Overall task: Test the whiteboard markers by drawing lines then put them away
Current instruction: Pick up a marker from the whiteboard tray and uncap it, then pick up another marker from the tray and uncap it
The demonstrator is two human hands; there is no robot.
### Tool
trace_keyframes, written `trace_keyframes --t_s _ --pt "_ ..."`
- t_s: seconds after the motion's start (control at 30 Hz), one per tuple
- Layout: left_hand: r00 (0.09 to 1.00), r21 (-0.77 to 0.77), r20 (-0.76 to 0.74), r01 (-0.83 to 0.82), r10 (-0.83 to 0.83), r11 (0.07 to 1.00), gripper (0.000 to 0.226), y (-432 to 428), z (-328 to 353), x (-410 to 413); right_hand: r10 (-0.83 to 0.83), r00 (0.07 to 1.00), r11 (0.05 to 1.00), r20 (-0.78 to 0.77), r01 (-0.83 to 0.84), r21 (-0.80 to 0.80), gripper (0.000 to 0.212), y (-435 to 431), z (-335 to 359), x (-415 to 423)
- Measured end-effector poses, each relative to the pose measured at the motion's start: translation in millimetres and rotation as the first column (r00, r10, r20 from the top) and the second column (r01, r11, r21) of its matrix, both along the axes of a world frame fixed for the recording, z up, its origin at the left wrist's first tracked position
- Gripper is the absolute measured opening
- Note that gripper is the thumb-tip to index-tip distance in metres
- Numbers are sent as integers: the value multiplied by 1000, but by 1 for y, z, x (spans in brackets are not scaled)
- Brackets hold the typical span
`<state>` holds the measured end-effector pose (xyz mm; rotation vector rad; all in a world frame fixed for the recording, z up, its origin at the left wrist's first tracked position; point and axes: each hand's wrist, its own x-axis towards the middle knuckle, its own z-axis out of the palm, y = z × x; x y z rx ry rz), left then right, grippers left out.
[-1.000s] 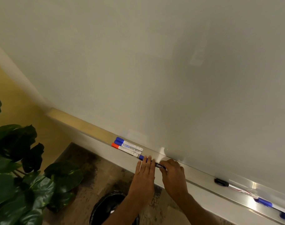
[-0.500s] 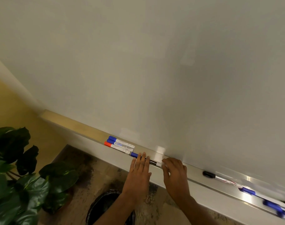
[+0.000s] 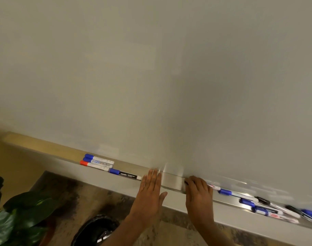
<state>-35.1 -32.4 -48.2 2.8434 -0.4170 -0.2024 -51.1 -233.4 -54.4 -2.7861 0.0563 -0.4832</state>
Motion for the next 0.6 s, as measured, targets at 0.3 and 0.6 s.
trace_keyframes --t_s 0.3,0.6 --pt "994 -34 54 102 -100 994 76 -52 -6 2 17 990 998 -143 -27 -64 51 -41 -8 -8" --pt "977 -50 -87 190 -194 981 87 -75 -14 -1 34 989 996 -141 -46 -77 53 -59 -24 -6"
